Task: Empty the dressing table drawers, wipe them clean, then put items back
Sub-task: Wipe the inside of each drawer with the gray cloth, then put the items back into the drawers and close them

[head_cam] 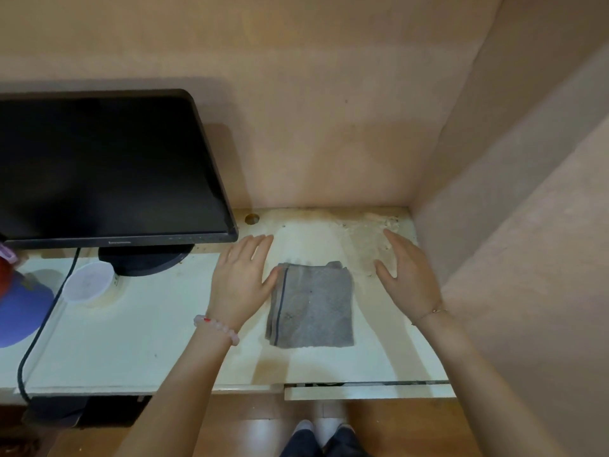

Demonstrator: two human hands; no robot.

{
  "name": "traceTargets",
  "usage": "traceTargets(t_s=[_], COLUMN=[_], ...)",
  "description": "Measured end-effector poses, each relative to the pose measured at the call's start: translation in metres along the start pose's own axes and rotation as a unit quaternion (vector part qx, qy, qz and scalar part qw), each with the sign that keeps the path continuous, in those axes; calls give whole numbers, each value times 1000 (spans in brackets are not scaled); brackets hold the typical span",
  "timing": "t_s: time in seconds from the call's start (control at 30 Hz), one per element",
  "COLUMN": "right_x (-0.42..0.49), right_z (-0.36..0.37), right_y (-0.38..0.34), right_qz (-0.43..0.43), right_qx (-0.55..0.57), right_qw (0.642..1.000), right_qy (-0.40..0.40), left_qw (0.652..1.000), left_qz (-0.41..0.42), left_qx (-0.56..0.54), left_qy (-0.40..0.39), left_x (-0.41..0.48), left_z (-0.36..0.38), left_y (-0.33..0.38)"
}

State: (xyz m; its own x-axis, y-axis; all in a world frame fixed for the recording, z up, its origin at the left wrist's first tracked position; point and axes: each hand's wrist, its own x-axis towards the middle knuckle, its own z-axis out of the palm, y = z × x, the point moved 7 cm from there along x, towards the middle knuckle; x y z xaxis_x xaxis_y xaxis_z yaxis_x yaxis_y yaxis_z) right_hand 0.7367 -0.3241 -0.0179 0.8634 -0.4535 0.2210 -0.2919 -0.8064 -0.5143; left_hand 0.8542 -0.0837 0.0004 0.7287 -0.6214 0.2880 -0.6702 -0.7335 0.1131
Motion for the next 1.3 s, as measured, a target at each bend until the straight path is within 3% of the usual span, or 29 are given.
traceTargets(t_s=[0.23,0.43,0.63,0.87,1.3], right_x=[-14,-39,-80,-169,-387], right_z=[-57,-77,-106,-121,-127], right_y=[12,26,36,3,-93], right_qz=[2,38,140,275,480], right_qx=[-54,-60,-93,-132,-183], right_qw=[995,995,978,928,789], right_qy=[85,75,123,215,337], left_qw=[999,999,991,960,841], left_qz=[15,47,132,269,513], left_qx=[28,1,-27,-84,-169], left_qy=[18,26,9,7,-28], left_x=[11,22,41,53,-48], left_z=[-21,-24,-18,-25,-51], left_y=[7,35,64,83,187])
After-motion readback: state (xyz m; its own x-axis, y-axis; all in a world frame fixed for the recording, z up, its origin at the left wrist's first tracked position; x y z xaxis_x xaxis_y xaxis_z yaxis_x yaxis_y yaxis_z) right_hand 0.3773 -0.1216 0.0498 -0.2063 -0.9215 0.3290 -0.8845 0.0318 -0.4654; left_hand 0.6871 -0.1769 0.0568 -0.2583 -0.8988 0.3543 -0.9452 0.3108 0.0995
